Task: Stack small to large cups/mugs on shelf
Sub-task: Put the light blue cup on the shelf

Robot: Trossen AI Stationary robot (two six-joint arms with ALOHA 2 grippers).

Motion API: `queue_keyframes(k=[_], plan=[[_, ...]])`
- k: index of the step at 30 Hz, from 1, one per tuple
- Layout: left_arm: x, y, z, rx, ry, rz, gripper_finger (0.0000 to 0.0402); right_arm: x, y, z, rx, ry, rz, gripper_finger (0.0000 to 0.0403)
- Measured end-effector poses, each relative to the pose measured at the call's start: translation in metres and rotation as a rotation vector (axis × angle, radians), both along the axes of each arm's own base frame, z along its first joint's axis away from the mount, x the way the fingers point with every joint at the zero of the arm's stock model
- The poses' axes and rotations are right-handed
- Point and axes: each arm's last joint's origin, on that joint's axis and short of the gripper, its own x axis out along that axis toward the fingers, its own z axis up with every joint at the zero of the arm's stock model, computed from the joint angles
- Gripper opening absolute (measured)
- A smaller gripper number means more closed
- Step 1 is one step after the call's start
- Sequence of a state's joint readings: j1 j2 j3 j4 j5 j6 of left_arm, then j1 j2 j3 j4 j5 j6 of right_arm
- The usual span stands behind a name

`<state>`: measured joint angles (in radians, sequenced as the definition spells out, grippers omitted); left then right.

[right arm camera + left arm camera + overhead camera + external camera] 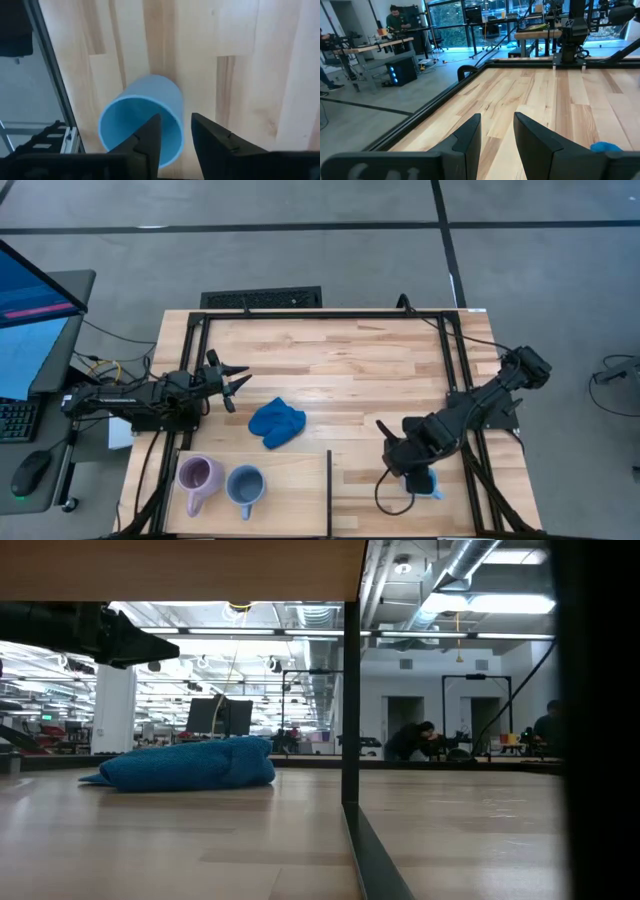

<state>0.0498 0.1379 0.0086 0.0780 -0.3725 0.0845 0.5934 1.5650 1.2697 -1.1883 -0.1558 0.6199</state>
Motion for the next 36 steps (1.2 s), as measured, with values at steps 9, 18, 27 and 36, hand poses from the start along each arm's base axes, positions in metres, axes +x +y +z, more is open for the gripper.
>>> queue_keyframes(k=[9, 18, 27, 36], plan=[[0.0, 0.0, 0.0, 0.0, 0.0, -0.001, 0.0108, -0.008, 0.014, -0.002, 0.003, -0.029, 0.233, 0.0118], [0.0, 0.0, 0.0, -0.001, -0.001, -0.001, 0.0108, 0.005, 0.018, -0.026, -0.035, 0.019, 0.396, 0.0118], [0.0, 0.0, 0.0, -0.001, -0.001, 0.0, 0.0108, 0.014, 0.02, -0.043, -0.047, 0.053, 0.444, 0.0118], [0.0, 0.0, 0.0, 0.001, 0.0, 0.0, 0.0108, 0.022, 0.014, -0.043, -0.04, 0.038, 0.31, 0.0118]])
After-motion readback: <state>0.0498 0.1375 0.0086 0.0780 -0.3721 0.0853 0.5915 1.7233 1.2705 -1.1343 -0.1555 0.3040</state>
